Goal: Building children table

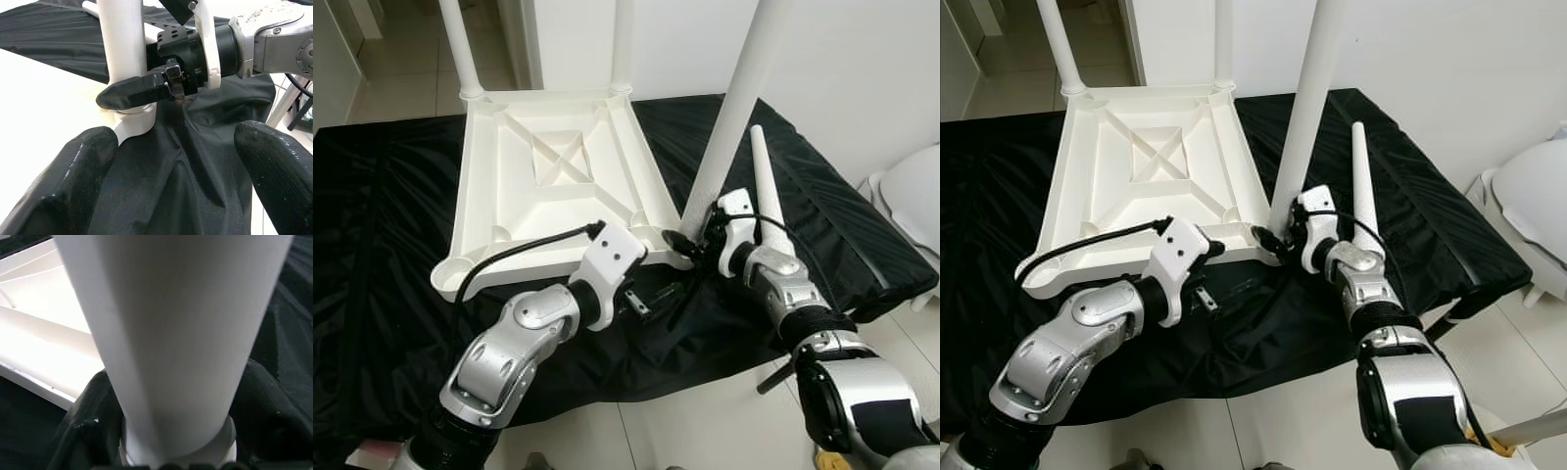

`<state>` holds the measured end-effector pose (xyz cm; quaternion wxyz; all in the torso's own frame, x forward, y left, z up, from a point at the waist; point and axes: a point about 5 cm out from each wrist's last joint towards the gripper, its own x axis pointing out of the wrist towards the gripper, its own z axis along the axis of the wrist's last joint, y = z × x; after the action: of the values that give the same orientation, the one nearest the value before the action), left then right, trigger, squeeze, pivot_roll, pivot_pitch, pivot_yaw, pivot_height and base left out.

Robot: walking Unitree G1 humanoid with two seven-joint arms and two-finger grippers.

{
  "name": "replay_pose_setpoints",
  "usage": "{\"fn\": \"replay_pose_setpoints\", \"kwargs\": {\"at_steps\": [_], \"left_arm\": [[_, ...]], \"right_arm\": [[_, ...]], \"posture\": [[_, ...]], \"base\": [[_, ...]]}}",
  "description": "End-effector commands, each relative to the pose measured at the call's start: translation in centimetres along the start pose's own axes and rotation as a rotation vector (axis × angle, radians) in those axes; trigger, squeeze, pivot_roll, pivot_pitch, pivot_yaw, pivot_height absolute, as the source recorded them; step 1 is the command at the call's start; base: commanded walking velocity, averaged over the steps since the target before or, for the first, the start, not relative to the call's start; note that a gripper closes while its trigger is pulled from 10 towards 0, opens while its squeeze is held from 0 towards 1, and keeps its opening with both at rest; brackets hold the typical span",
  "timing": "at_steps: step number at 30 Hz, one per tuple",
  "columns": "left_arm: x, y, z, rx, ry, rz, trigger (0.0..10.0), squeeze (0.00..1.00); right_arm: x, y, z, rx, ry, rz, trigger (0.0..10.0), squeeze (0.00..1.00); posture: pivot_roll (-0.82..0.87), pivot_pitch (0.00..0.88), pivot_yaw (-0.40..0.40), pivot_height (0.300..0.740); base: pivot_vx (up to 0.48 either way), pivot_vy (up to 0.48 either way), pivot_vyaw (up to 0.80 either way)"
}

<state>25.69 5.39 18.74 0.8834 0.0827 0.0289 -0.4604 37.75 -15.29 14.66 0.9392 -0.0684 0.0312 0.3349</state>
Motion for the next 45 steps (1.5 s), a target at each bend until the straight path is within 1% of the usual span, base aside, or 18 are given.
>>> {"fn": "replay_pose_setpoints", "kwargs": {"at_steps": [1, 3, 10, 16, 17, 23, 27, 30, 32, 33, 34, 35, 37, 38, 40, 42, 43, 45], "left_arm": [[-0.1, -0.1, 0.2, 0.004, -0.001, 0.005, 10.0, 0.0], [-0.2, 0.0, 0.2, 0.004, -0.002, 0.009, 10.0, 0.0], [-0.2, -0.1, 0.2, 0.003, -0.002, 0.011, 10.0, 0.0], [-0.1, -0.1, 0.2, 0.003, -0.003, 0.009, 10.0, 0.0], [-0.1, 0.0, 0.2, 0.003, -0.003, 0.008, 10.0, 0.0], [0.0, 0.0, 0.1, 0.004, -0.004, 0.007, 10.0, 0.0], [0.2, 0.0, 0.2, 0.005, -0.008, 0.005, 10.0, 0.0], [0.2, 0.0, 0.2, 0.005, -0.008, 0.005, 10.0, 0.0], [0.2, 0.0, 0.2, 0.005, -0.008, 0.004, 10.0, 0.0], [0.2, 0.0, 0.2, 0.005, -0.008, 0.004, 10.0, 0.0], [0.2, 0.0, 0.2, 0.006, -0.006, 0.003, 10.0, 0.0], [0.2, 0.0, 0.2, 0.006, -0.006, 0.003, 10.0, 0.0], [0.2, 0.0, 0.2, 0.007, -0.007, 0.0, 10.0, 0.0], [0.2, 0.0, 0.2, 0.007, -0.008, -0.002, 10.0, 0.0], [0.2, 0.0, 0.2, 0.007, -0.008, -0.002, 10.0, 0.0], [0.3, 0.0, 0.3, 0.008, -0.009, -0.005, 10.0, 0.0], [0.3, 0.0, 0.3, 0.008, -0.009, -0.005, 10.0, 0.0], [0.4, 0.0, 0.3, 0.008, -0.009, -0.006, 10.0, 0.0]], "right_arm": [[0.2, 0.5, -0.5, -0.002, 0.032, 0.037, 0.0, 0.0], [0.0, 0.6, -1.1, -0.003, 0.058, 0.051, 0.0, 0.0], [-0.3, 0.5, -1.5, -0.001, 0.066, 0.05, 0.0, 0.0], [-0.4, 0.3, -1.7, 0.026, 0.053, 0.0, 0.0, 0.0], [-0.2, 0.5, -1.5, 0.063, 0.025, -0.054, 10.0, 0.0], [0.2, 0.9, -1.3, 0.098, -0.014, -0.109, 10.0, 0.0], [0.8, 1.7, -1.0, 0.15, -0.061, -0.24, 10.0, 0.0], [0.8, 1.8, -1.0, 0.158, -0.064, -0.257, 10.0, 0.0], [1.2, 2.2, -0.8, 0.221, -0.085, -0.351, 10.0, 0.0], [1.2, 2.2, -0.8, 0.221, -0.085, -0.351, 10.0, 0.0], [1.5, 2.8, -0.7, 0.258, -0.094, -0.451, 10.0, 0.0], [1.5, 2.8, -0.7, 0.258, -0.094, -0.451, 10.0, 0.0], [1.8, 3.5, -0.7, 0.309, -0.097, -0.522, 10.0, 0.0], [2.0, 3.8, -0.7, 0.313, -0.093, -0.552, 10.0, 0.0], [2.0, 3.8, -0.7, 0.313, -0.093, -0.552, 10.0, 0.0], [2.5, 4.9, -0.6, 0.339, -0.101, -0.624, 10.0, 0.0], [2.5, 4.9, -0.6, 0.339, -0.101, -0.624, 10.0, 0.0], [3.0, 6.2, -0.3, 0.341, -0.107, -0.696, 10.0, 0.0]], "posture": [[0.0, 0.049, -0.016, 0.74], [0.0, 0.048, -0.02, 0.74], [0.0, 0.046, -0.021, 0.74], [0.0, 0.046, -0.022, 0.74], [-0.01, 0.045, -0.024, 0.74], [-0.01, 0.044, -0.025, 0.74], [-0.02, 0.041, -0.025, 0.74], [-0.02, 0.041, -0.025, 0.74], [-0.02, 0.04, -0.024, 0.74], [-0.02, 0.04, -0.024, 0.74], [-0.02, 0.04, -0.02, 0.74], [-0.02, 0.04, -0.02, 0.74], [-0.02, 0.039, -0.019, 0.74], [-0.02, 0.038, -0.018, 0.74], [-0.02, 0.038, -0.018, 0.74], [-0.03, 0.035, -0.018, 0.74], [-0.03, 0.035, -0.018, 0.74], [-0.03, 0.035, -0.018, 0.74]], "base": [[0.0, 0.0, 0.0], [0.0, 0.0, 0.0], [0.0, 0.0, 0.0], [0.0, 0.0, 0.0], [0.0, 0.0, 0.0], [0.0, 0.0, 0.0], [0.0, 0.0, 0.0], [0.0, 0.0, 0.0], [0.0, 0.0, 0.0], [0.0, 0.0, 0.0], [0.0, 0.0, 0.0], [0.0, 0.0, 0.0], [0.0, 0.0, 0.0], [0.0, 0.0, 0.0], [0.0, 0.0, 0.0], [0.0, 0.0, 0.0], [0.0, 0.0, 0.0], [0.0, 0.0, 0.0]]}}
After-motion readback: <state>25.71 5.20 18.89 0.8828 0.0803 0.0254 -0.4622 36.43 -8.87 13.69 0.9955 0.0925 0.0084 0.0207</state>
